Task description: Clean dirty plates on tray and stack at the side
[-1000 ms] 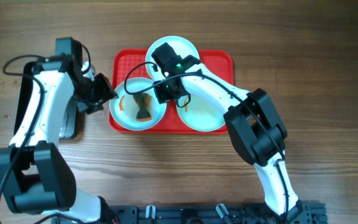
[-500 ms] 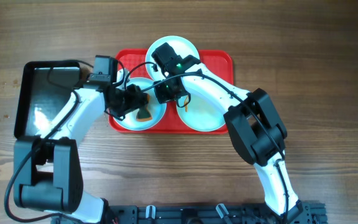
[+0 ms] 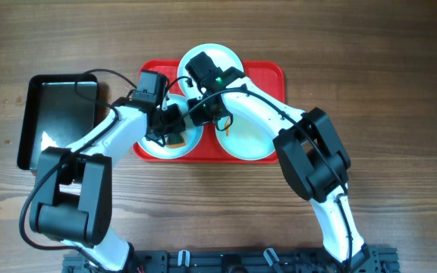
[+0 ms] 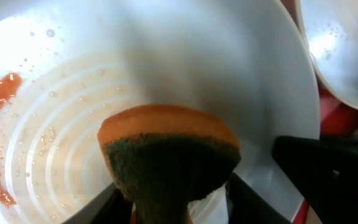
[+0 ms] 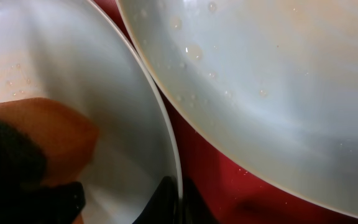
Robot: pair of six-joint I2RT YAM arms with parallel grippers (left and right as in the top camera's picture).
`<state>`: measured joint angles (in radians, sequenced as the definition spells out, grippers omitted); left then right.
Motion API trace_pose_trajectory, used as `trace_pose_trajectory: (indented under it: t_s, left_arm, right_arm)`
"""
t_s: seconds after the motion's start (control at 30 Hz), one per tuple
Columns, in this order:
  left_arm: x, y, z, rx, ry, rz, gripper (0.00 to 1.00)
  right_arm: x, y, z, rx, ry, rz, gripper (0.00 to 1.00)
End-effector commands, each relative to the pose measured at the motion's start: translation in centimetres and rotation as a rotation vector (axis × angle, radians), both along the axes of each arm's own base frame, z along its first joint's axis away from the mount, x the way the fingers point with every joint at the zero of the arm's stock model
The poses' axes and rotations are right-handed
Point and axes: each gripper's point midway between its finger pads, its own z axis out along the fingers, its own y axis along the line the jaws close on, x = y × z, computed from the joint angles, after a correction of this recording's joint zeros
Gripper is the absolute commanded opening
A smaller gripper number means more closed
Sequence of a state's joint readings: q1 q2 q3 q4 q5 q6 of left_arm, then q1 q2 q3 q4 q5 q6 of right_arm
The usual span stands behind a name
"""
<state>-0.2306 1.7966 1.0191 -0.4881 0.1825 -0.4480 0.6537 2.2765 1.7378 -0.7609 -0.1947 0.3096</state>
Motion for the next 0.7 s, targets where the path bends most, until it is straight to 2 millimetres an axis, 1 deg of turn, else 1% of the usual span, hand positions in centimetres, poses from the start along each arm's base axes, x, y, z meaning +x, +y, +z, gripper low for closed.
trace_pose_trajectory:
  t_s: [0.0,0.03,0.07,0.1,0.17,0.23,0.3,0.33,0.37,0.4,0.53,0.6,0.63,0.67]
  left_arm:
    - [-0.4,1.2,-1.7,0.102,0.021,0.016,0.27]
    - [-0.3,1.4,-1.7,0.113,0.018,0.020,0.24]
    - [-0.2,1.7,-1.7,0.127,0.015,0.024,0.20]
    - [-0.3,2.1,-1.7,0.152,0.015,0.031,0.18]
    - [-0.5,2.6,-1.9,0.180,0.026,0.036,0.18]
    - [-0.9,2.7,-1.9,0.184,0.040,0.034,0.20]
    - [-1.1,2.8,-2.0,0.187,0.048,0.034,0.20]
    - [-1.2,2.8,-2.0,0.188,0.050,0.034,0.19]
    - [-1.1,3.1,-2.0,0.203,0.047,0.038,0.15]
    - [-1.1,3.5,-2.1,0.226,0.044,0.044,0.05]
    - [-1.5,6.9,-1.8,0.402,0.051,0.087,0.04]
    - [-1.2,7.5,-0.8,0.405,0.042,0.106,0.04]
    - [-0.8,7.8,0.1,0.400,0.026,0.118,0.04]
    - [-0.2,8.0,1.6,0.389,-0.006,0.136,0.04]
  right_arm:
    - [-1.0,0.3,-1.4,-0.002,0.035,0.036,0.07]
    - [-1.0,0.2,-1.4,-0.004,0.033,0.036,0.07]
    - [-1.0,0.2,-1.4,-0.004,0.032,0.038,0.07]
    - [-1.0,0.2,-1.4,-0.004,0.032,0.038,0.07]
    - [-1.0,0.2,-1.4,-0.004,0.032,0.038,0.07]
    - [-1.0,0.2,-1.4,-0.004,0.032,0.038,0.07]
    - [-1.0,0.2,-1.4,-0.004,0.031,0.042,0.07]
    - [-1.0,0.2,-1.4,-0.005,0.030,0.045,0.07]
    - [-1.0,0.2,-1.4,-0.006,0.030,0.048,0.07]
    - [-1.0,0.2,-1.4,-0.005,0.029,0.049,0.07]
    - [-1.0,0.2,-1.4,-0.007,0.030,0.052,0.06]
    - [-1.1,0.2,-1.4,-0.008,0.031,0.053,0.07]
    - [-1.1,0.2,-1.4,-0.009,0.031,0.056,0.06]
    - [-1.1,0.2,-1.4,-0.009,0.031,0.056,0.06]
